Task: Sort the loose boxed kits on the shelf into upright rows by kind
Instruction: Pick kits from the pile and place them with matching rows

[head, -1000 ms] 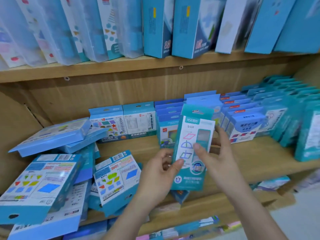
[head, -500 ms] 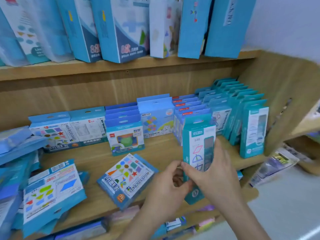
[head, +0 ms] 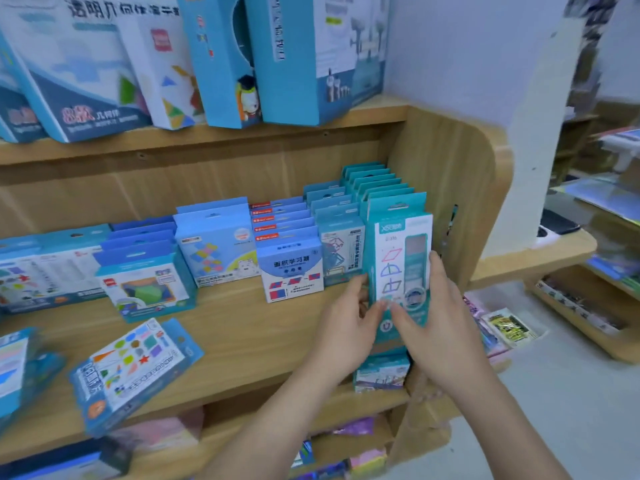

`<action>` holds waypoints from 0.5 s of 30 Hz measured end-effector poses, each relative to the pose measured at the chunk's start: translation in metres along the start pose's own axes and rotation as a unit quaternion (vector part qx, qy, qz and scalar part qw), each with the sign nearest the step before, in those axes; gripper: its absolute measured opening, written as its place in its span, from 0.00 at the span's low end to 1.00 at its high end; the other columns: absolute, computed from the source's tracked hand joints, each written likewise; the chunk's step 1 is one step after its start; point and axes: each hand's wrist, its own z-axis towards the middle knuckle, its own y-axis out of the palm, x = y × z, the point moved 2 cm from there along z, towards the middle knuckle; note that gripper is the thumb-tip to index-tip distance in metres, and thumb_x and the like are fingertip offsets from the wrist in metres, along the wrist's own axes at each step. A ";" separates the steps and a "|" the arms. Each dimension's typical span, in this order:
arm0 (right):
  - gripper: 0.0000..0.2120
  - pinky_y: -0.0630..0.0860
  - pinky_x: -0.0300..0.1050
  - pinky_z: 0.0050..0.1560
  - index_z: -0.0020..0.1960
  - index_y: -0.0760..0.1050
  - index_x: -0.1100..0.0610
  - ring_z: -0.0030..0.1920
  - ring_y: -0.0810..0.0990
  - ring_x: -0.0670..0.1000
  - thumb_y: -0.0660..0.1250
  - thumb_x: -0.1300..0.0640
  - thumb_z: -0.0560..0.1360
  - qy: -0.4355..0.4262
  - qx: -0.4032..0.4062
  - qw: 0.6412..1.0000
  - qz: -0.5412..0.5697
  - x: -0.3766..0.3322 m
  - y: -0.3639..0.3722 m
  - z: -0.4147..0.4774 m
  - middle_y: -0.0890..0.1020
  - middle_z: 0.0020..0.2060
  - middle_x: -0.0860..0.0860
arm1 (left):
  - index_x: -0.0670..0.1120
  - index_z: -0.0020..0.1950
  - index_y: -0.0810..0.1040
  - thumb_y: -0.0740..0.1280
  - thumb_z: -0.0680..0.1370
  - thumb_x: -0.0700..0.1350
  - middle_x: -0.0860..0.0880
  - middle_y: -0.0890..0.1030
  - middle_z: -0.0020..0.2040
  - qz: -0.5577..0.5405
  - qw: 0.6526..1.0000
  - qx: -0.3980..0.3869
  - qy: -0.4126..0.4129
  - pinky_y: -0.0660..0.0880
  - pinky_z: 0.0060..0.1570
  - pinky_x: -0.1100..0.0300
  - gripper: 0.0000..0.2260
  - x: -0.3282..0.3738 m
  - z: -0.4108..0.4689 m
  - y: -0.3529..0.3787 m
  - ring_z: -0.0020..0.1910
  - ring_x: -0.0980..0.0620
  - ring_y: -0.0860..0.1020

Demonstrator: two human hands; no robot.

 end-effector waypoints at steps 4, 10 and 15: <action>0.40 0.74 0.51 0.53 0.77 0.46 0.47 0.61 0.71 0.54 0.66 0.54 0.73 -0.023 -0.027 0.999 -0.019 0.021 -0.001 0.017 0.70 0.62 0.51 | 0.49 0.67 0.69 0.66 0.78 0.45 0.51 0.80 0.51 0.093 0.996 0.014 -0.003 0.77 0.46 0.52 0.18 0.000 0.028 0.022 0.44 0.51 0.78; 0.39 0.76 0.55 0.53 0.77 0.45 0.48 0.59 0.72 0.58 0.65 0.55 0.74 -0.025 -0.053 0.997 -0.054 0.038 0.009 0.023 0.65 0.65 0.54 | 0.52 0.71 0.59 0.71 0.73 0.44 0.47 0.75 0.62 0.151 0.988 0.036 -0.021 0.78 0.49 0.48 0.31 0.001 0.036 0.037 0.51 0.47 0.79; 0.38 0.77 0.54 0.52 0.77 0.44 0.52 0.57 0.74 0.60 0.64 0.53 0.75 -0.021 -0.046 0.994 -0.099 0.038 0.014 0.031 0.63 0.65 0.58 | 0.48 0.76 0.48 0.69 0.74 0.43 0.44 0.74 0.63 0.227 0.974 0.027 0.005 0.75 0.46 0.51 0.38 0.010 0.043 0.042 0.53 0.44 0.78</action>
